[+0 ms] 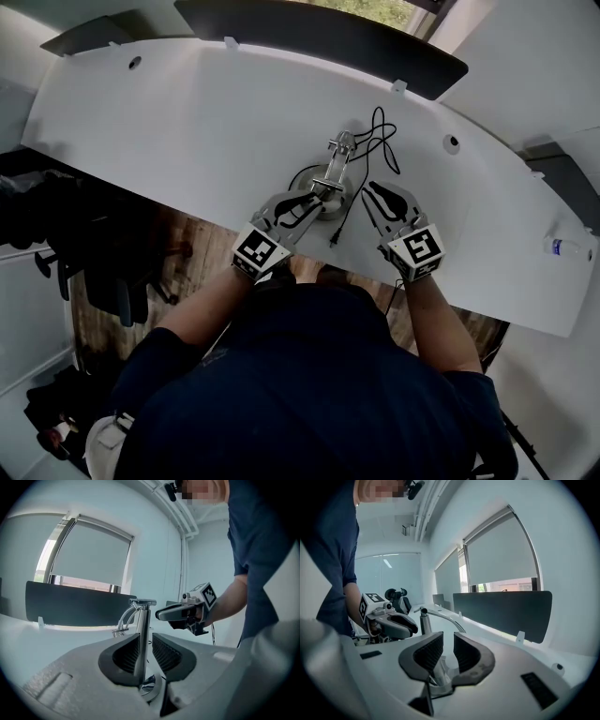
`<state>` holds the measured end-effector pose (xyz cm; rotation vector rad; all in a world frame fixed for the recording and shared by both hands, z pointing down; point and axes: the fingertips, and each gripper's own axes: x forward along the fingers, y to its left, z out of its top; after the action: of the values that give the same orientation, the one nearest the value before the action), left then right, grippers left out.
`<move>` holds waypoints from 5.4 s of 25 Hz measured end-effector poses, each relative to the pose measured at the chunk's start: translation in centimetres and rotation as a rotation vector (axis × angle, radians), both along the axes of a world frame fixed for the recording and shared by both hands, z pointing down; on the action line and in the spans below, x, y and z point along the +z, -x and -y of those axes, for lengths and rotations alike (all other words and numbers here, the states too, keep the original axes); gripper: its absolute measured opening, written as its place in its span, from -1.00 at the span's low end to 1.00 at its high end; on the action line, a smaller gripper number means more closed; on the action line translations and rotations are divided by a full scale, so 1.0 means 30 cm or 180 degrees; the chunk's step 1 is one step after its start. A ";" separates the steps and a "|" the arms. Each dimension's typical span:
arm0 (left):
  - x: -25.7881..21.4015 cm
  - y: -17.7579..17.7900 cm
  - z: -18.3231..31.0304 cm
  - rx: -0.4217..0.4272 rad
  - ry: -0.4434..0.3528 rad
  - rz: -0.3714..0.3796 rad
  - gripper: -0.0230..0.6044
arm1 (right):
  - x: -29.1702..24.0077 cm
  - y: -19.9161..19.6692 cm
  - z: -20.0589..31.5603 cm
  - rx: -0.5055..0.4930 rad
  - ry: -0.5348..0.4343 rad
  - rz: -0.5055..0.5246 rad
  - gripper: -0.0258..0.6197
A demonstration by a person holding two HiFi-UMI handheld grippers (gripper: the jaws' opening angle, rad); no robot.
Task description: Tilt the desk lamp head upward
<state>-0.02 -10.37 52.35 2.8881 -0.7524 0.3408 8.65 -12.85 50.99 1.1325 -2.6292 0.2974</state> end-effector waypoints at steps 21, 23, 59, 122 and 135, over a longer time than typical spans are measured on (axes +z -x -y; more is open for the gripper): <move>0.047 -0.107 0.066 0.0382 -0.0162 -0.0013 -0.48 | 0.161 0.059 0.244 -0.0753 -0.0409 -0.0891 -0.49; 0.051 -0.115 0.072 0.0390 -0.0168 -0.0007 -0.48 | 0.173 0.073 0.263 -0.0808 -0.0432 -0.0928 -0.49; 0.059 -0.125 0.097 0.0268 -0.0160 0.0123 -0.49 | 0.084 0.082 0.396 -0.0730 -0.1038 -0.1615 -0.68; 0.075 -0.137 0.098 0.0372 -0.0040 0.0310 -0.49 | -0.440 0.117 0.288 -0.0386 -0.3057 -0.3247 -0.52; 0.029 -0.058 0.061 0.0283 -0.0084 0.0595 -0.49 | -0.425 0.044 0.217 -0.0119 -0.2571 -0.3135 -0.41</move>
<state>1.72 -12.22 53.22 2.9502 -0.6603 0.6234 7.33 -19.35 38.25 1.0088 -1.8233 -1.1274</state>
